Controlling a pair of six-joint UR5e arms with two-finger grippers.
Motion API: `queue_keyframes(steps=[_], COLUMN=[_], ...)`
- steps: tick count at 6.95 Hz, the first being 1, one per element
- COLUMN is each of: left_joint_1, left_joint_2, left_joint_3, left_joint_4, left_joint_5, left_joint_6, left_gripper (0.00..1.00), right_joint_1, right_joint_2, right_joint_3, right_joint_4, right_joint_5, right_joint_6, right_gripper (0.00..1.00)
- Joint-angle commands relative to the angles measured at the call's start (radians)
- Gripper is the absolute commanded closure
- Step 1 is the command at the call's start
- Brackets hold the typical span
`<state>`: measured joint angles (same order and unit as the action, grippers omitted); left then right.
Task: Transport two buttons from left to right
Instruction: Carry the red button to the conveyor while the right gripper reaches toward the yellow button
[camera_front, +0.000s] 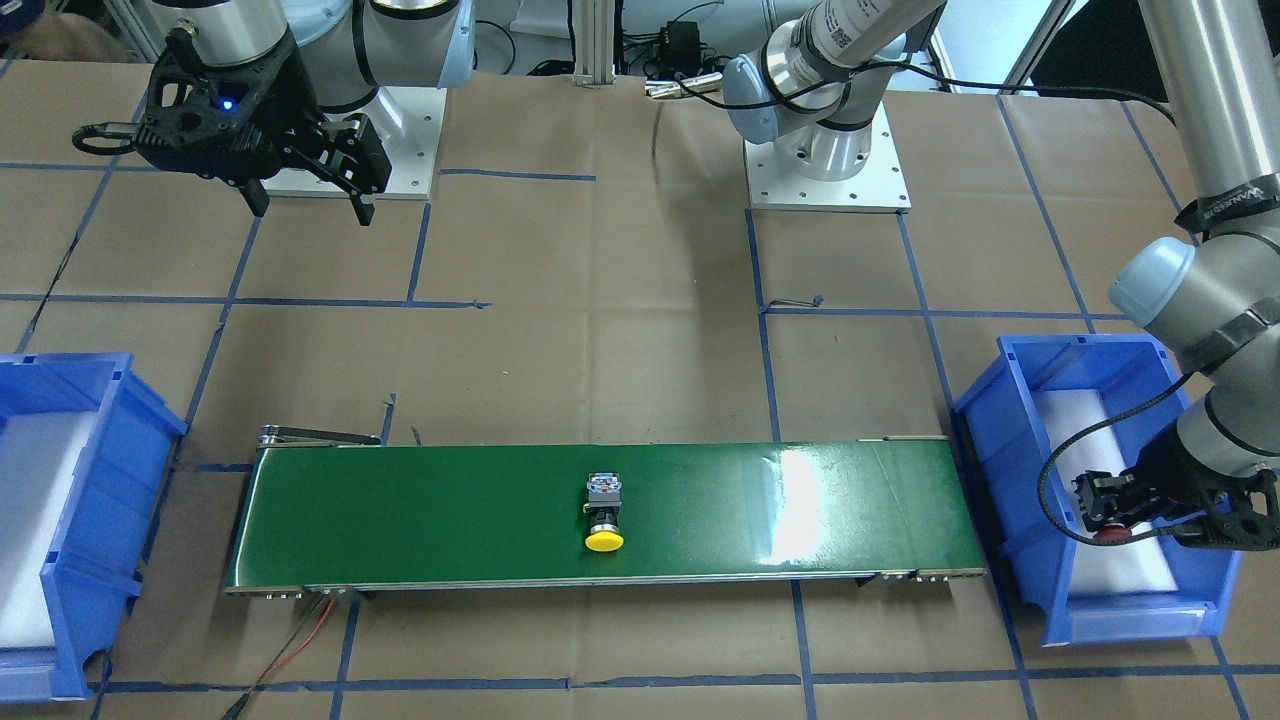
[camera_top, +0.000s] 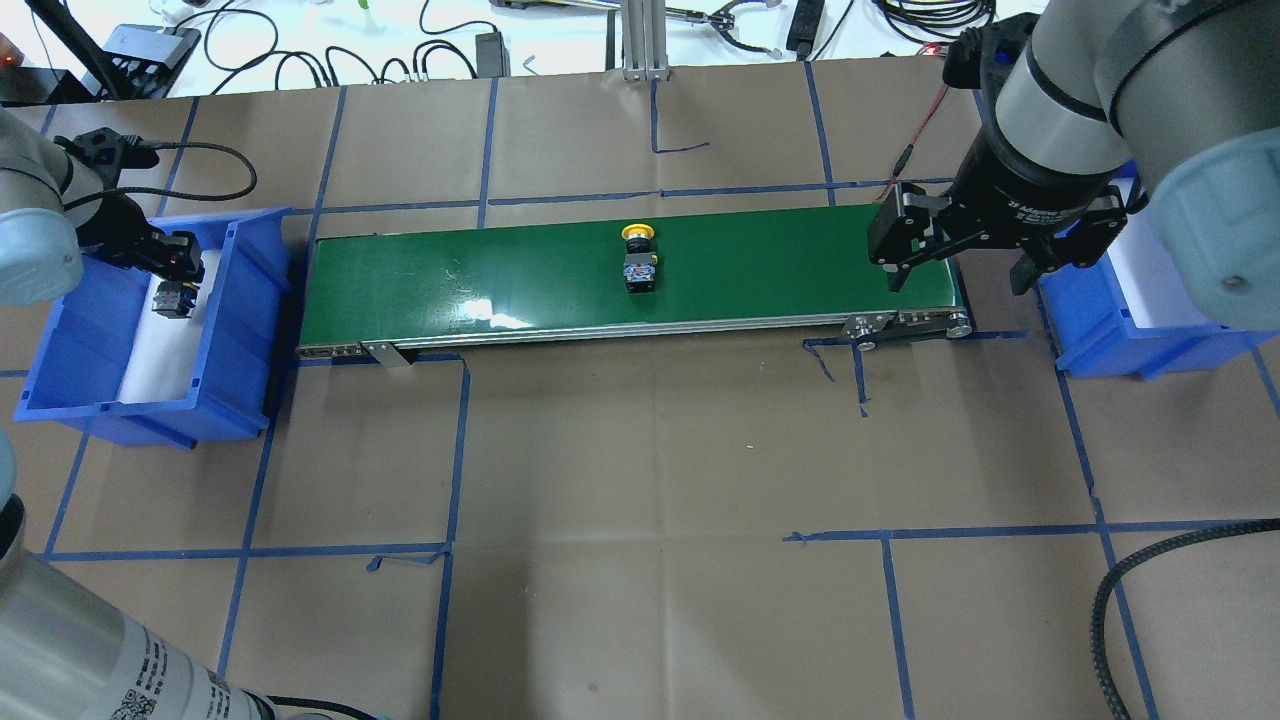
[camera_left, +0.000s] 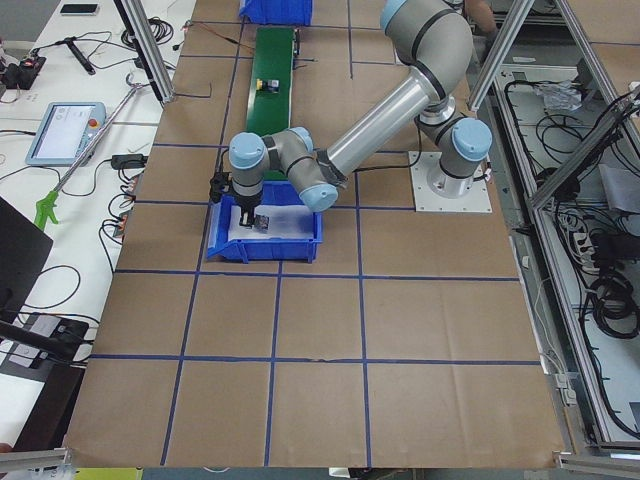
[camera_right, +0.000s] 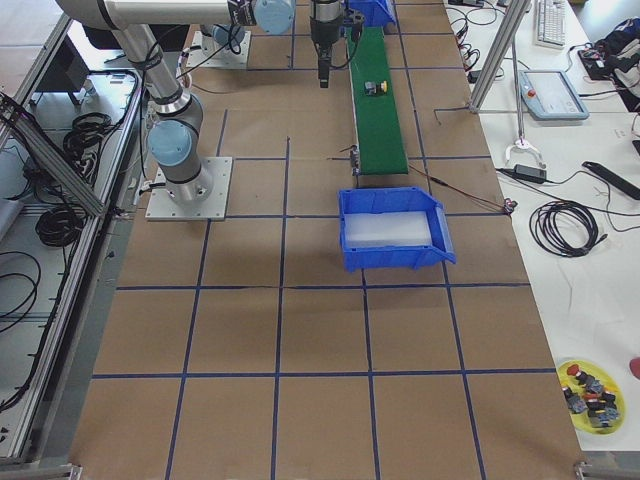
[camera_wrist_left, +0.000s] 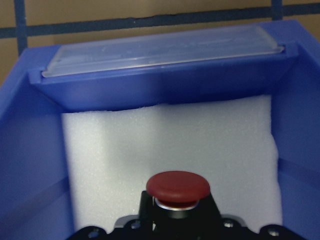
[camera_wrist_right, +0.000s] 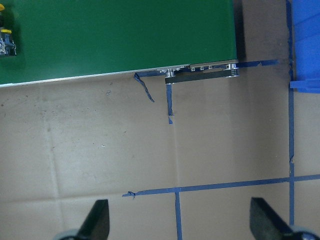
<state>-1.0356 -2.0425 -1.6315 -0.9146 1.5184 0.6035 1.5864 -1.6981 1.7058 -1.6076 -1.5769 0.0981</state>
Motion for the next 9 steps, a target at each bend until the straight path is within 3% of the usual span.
queue_keyframes(steps=[1, 4, 7, 9], left_joint_1=[0.002, -0.004, -0.105, -0.229], left_joint_2=[0.079, 0.180, 0.177, 0.165], left_joint_3=[0.056, 0.192, 0.214, 0.211], left_joint_4=[-0.167, -0.488, -0.489, -0.488], left_joint_5=[0.005, 0.029, 0.048, 0.082], left_joint_6=[0.001, -0.010, -0.095, -0.300], left_gripper=[1.00, 0.99, 0.99, 0.99], right_joint_1=[0.001, 0.001, 0.001, 0.001], right_joint_2=[0.000, 0.002, 0.012, 0.047], right_joint_3=[0.000, 0.000, 0.002, 0.003], right_joint_4=[0.000, -0.002, -0.047, -0.113], right_joint_5=[0.000, 0.000, 0.000, 0.000], right_joint_6=[0.000, 0.000, -0.012, -0.012], right_gripper=[0.00, 0.00, 0.00, 0.00])
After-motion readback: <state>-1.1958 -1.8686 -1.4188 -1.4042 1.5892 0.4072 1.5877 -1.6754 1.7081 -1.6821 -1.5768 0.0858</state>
